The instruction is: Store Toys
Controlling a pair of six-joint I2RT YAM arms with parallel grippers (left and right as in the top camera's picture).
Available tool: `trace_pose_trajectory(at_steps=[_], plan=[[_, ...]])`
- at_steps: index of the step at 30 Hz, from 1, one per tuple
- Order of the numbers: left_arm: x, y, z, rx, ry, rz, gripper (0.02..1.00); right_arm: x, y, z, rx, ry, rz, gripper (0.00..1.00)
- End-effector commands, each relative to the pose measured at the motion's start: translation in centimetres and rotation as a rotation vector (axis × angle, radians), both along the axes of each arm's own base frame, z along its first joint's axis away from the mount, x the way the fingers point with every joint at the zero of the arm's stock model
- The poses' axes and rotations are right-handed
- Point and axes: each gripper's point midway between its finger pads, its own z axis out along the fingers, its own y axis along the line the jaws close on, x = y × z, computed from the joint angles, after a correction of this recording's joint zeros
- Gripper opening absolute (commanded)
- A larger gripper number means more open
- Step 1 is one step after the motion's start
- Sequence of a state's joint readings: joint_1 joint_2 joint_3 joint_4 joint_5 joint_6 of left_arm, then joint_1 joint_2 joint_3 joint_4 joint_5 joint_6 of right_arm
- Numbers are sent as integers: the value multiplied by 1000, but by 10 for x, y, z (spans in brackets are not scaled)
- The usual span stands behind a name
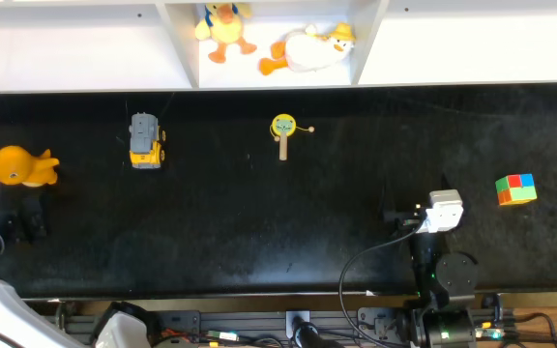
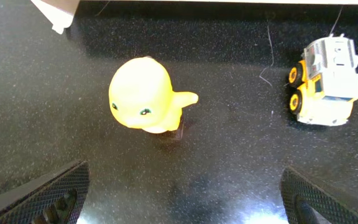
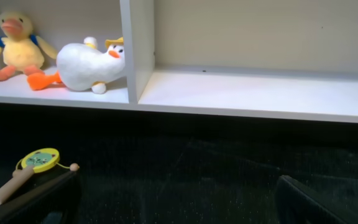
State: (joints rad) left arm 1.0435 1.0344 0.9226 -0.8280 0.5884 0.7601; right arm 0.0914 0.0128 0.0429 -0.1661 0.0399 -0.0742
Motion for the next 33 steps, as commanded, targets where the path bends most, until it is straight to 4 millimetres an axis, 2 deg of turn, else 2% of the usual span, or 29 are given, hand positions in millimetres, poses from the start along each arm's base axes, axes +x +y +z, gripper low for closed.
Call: trace_pose_trajectory(at_steps=[1, 7, 17, 25, 28, 33], plan=[[5, 9, 7, 42, -16, -33, 998, 0, -1, 4, 9, -14, -1, 996], [13, 24, -3, 42, -9, -28, 998, 0, -1, 4, 9, -14, -1, 996], [29, 52, -30, -8, 16, -26, 976, 0, -1, 4, 9, -14, -1, 996], [44, 74, -36, -43, 30, -33, 965, 0, -1, 4, 9, -14, -1, 996], [51, 76, -36, -43, 30, -47, 965, 0, -1, 4, 9, -14, -1, 996], [62, 67, -42, -46, 48, -91, 972, 0, -1, 4, 9, -14, -1, 996]])
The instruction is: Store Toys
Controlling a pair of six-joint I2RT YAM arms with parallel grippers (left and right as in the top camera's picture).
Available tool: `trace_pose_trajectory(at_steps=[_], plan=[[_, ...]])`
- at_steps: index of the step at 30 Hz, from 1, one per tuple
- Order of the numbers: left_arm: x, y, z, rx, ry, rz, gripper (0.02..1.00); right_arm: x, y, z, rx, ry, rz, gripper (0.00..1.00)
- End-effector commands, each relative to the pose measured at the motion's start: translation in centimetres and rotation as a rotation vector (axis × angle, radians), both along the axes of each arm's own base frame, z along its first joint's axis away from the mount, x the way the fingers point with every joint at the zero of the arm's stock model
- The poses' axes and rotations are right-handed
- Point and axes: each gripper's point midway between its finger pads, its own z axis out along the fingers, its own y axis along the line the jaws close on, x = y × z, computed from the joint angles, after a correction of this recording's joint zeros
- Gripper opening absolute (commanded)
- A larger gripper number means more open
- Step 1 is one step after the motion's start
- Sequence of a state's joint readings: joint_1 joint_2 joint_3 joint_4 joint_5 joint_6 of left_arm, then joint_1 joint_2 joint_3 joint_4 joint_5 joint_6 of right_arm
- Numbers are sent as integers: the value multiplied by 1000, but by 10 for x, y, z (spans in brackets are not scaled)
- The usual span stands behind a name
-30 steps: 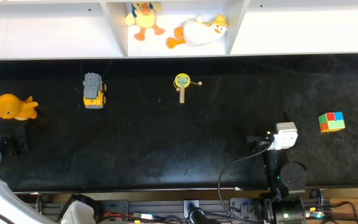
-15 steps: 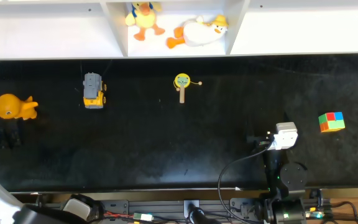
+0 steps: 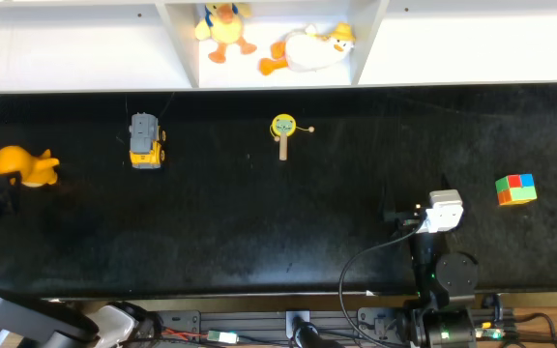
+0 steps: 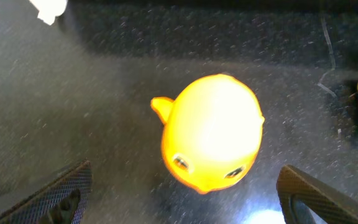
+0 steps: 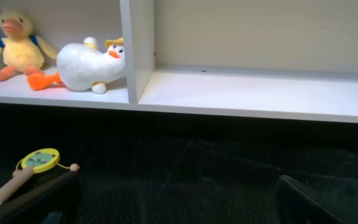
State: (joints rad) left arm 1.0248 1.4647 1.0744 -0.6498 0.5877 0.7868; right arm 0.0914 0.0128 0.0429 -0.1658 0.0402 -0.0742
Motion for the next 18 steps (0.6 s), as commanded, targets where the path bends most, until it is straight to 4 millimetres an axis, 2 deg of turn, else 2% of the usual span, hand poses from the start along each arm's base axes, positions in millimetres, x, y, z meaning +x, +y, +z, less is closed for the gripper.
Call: trace_pose_trajectory(at_steps=[1, 12, 18], plan=[[14, -5, 4, 21, -4, -57, 972, 0, -1, 4, 9, -14, -1, 996], [20, -5, 0, 55, 21, -67, 976, 0, -1, 4, 9, -14, -1, 996], [21, -4, -12, 28, 39, -68, 976, 0, -1, 4, 9, -14, -1, 996]])
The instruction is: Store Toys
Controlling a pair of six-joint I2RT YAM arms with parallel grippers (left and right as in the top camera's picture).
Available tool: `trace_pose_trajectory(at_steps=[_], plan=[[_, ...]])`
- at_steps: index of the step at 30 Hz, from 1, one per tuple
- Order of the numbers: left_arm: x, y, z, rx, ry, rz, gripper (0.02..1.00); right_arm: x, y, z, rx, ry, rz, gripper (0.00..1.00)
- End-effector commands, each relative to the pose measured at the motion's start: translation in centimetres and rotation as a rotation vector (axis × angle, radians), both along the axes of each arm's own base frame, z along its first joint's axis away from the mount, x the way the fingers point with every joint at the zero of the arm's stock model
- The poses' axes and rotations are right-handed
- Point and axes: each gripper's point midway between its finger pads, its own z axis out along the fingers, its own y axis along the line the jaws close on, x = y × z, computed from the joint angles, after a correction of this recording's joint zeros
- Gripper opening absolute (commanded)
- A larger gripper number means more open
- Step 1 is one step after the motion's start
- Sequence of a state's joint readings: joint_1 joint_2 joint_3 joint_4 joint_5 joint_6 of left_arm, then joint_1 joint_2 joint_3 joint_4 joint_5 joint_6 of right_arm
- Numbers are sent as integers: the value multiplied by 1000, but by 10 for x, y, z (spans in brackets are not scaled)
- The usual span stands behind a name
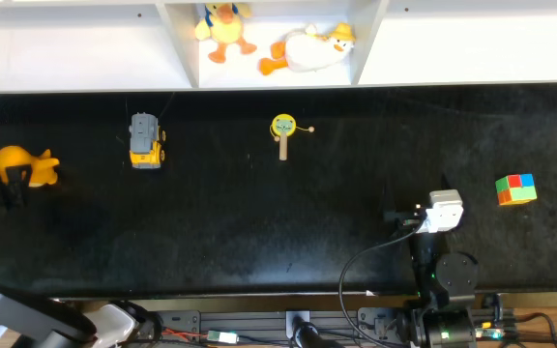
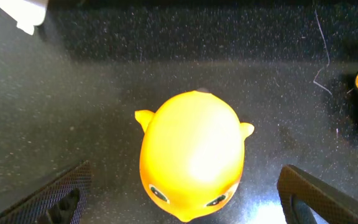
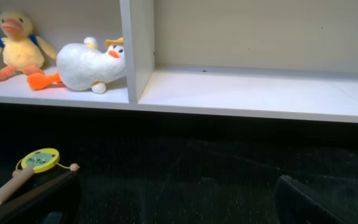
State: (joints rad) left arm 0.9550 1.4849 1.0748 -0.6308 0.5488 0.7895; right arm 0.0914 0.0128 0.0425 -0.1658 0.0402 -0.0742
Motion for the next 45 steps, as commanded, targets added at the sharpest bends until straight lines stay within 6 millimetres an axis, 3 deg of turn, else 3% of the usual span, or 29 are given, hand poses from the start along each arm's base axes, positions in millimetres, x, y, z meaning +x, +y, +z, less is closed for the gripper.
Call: trace_pose_trajectory(at_steps=[1, 7, 12, 15, 17, 20, 26, 35, 41, 45], plan=[[5, 7, -7, 5, 12, -16, 976, 0, -1, 4, 9, -14, -1, 996], [7, 10, -14, -5, 19, -17, 969, 0, -1, 4, 9, -14, -1, 996], [9, 11, -13, 3, 9, -18, 875, 0, -1, 4, 9, -14, -1, 998], [9, 11, -12, 3, 9, -18, 726, 0, -1, 4, 9, -14, -1, 996], [10, 11, -12, 2, 4, -21, 529, 0, -1, 4, 9, -14, -1, 996], [13, 9, -9, -3, -16, -33, 316, 0, -1, 4, 9, -14, -1, 996], [18, 3, -3, -37, -57, -44, 38, 0, -1, 4, 9, -14, -1, 996], [22, -12, 44, -31, -143, 19, 36, 0, -1, 4, 9, -14, -1, 996], [39, -33, 72, -50, -216, 28, 36, 0, -1, 4, 9, -14, -1, 993], [53, -34, 84, -37, -246, 90, 36, 0, -1, 4, 9, -14, -1, 996]])
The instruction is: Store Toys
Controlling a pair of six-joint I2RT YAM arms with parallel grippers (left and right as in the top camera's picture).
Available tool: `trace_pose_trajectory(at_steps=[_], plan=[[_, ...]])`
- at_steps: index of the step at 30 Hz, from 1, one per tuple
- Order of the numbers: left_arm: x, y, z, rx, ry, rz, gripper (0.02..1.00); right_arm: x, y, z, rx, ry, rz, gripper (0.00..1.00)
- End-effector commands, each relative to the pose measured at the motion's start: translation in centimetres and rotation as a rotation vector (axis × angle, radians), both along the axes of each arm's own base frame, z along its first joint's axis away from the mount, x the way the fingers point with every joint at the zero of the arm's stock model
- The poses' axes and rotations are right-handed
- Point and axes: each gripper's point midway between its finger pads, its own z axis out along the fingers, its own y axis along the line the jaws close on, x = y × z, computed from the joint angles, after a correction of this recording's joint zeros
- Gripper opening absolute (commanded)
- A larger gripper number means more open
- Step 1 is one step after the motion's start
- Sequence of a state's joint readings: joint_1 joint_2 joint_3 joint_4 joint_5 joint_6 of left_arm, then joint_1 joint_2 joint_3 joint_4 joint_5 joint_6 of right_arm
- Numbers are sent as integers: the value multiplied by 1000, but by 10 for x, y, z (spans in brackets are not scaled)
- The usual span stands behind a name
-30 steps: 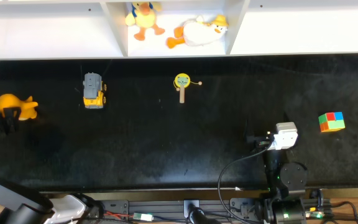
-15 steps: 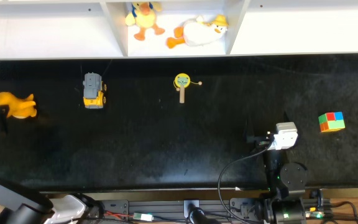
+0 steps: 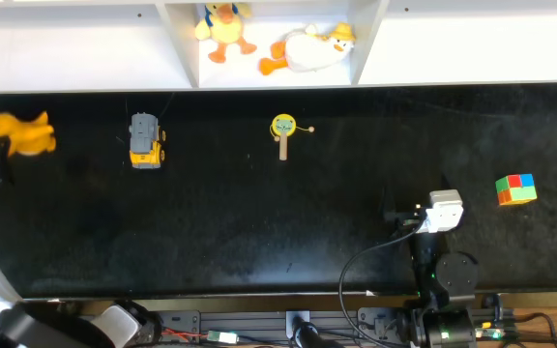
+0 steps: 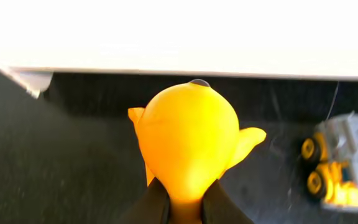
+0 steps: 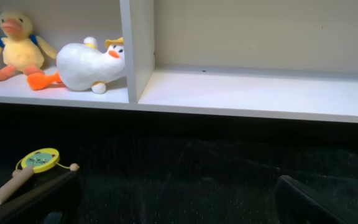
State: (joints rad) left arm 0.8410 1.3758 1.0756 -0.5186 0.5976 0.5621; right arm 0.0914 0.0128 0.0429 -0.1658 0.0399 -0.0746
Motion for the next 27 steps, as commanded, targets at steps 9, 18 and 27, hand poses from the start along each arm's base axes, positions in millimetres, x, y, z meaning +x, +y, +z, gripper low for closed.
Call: trace_pose_trajectory(at_steps=[9, 18, 27], plan=[[51, -6, 56, 12, -167, 151, 36, 0, -1, 4, 10, -14, -1, 996], [76, -3, 67, 9, -139, 138, 38, 0, -1, 4, 10, -14, -1, 996], [100, -2, 55, 1, -110, 120, 36, 0, -1, 4, 10, -14, -1, 996]])
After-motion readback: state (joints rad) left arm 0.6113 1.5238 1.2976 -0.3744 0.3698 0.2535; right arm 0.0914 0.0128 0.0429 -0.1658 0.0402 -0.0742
